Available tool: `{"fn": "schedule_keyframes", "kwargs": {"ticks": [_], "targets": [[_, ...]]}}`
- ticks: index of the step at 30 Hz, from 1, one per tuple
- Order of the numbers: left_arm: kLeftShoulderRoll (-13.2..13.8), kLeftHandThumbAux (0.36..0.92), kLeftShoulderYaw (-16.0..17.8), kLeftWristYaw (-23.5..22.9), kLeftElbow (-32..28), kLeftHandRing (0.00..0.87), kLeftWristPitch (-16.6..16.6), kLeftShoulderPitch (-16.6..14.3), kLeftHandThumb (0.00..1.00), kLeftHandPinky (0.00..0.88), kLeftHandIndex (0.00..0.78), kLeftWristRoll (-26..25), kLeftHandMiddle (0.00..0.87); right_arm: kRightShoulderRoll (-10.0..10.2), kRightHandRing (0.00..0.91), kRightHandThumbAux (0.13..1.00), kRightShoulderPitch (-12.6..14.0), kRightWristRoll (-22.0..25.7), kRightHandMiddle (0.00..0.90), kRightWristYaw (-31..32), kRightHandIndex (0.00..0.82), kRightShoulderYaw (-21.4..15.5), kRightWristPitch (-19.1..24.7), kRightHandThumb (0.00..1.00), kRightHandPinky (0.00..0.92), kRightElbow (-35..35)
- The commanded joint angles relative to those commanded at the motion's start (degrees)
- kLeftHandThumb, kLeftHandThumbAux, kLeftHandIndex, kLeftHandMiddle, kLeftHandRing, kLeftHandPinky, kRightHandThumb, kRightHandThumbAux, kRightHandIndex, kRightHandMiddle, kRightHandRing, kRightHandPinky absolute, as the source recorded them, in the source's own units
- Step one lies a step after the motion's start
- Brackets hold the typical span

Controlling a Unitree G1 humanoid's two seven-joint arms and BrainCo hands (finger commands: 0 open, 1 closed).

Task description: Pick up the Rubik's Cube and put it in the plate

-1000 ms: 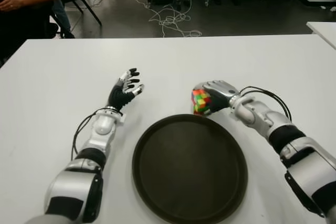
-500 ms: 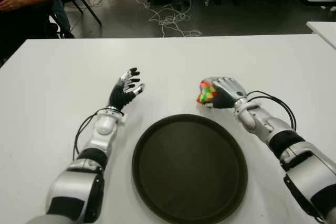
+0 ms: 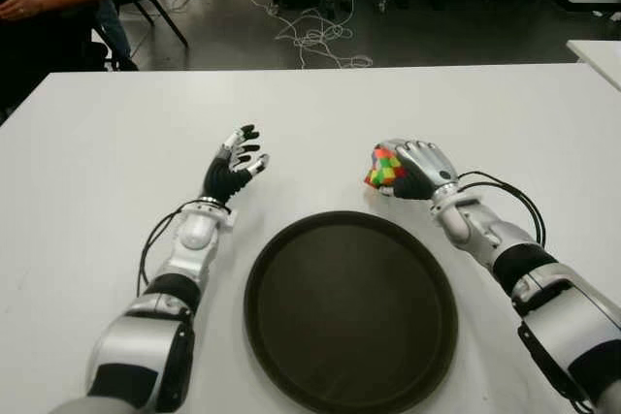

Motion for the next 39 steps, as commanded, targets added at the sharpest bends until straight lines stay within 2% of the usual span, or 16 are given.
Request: {"fn": "schedule_keyframes", "kwargs": {"ticks": [7,10,12,15,21,24,28,32,36,39], "targets": [[0.1,0.644,0.0,-0.1,-0.1,0.179,0.1,0.1,0.048,0.174,0.116,0.0,0.168,-0.1,0.503,0.736,0.2,-0.2,0.487,-3.5,0.415,-0.6,-1.3,0.69,0.477,0.2],[0.2,0.655,0.0,-0.3,-0.2,0.18,0.2,0.1,0.051,0.173,0.114,-0.1,0.166,-0.3,0.508,0.736,0.3,-0.3,0.492,-5.6,0.416,-0.8,-1.9,0.69,0.487,0.1],[0.2,0.662,0.1,-0.5,-0.1,0.185,0.3,0.1,0.056,0.183,0.119,-0.2,0.17,-1.7,0.51,0.736,0.6,-0.3,0.495,-7.5,0.416,-1.3,-3.1,0.69,0.493,-1.7],[0.2,0.669,0.3,-0.8,0.0,0.194,0.5,0.1,0.073,0.197,0.126,-0.5,0.179,-6.0,0.523,0.736,2.5,-0.2,0.507,-9.6,0.417,-3.5,-6.4,0.69,0.52,-11.0],[0.2,0.653,0.4,-0.9,0.1,0.194,0.8,0.0,0.092,0.187,0.123,-0.6,0.183,-9.8,0.612,0.735,6.4,-2.3,0.591,-15.4,0.42,-7.0,-8.6,0.691,0.642,-24.3],[0.3,0.65,0.5,-0.9,0.1,0.195,0.9,0.0,0.099,0.2,0.122,-0.6,0.178,-10.5,0.651,0.735,8.9,-3.1,0.634,-17.5,0.423,-8.5,-8.3,0.693,0.679,-30.7],[0.4,0.634,0.6,-1.1,0.3,0.191,1.3,-0.2,0.103,0.212,0.119,-0.6,0.171,-10.2,0.687,0.734,14.0,-4.4,0.679,-18.7,0.426,-10.1,-6.9,0.694,0.712,-41.7],[0.6,0.618,0.4,-1.1,0.5,0.186,1.7,-0.3,0.094,0.204,0.114,-0.3,0.165,-9.1,0.707,0.733,21.0,-2.9,0.693,-14.7,0.427,-9.9,-8.0,0.696,0.73,-53.2],[0.5,0.627,0.3,-1.0,0.7,0.186,1.6,-0.3,0.091,0.196,0.117,-0.1,0.169,-9.9,0.714,0.732,22.5,0.5,0.688,-7.7,0.426,-8.2,-12.5,0.697,0.735,-53.1],[0.5,0.633,0.2,-1.0,0.7,0.187,1.5,-0.3,0.091,0.2,0.118,-0.1,0.171,-12.2,0.703,0.73,23.4,5.3,0.676,3.0,0.426,-7.0,-15.0,0.696,0.722,-55.0]]}}
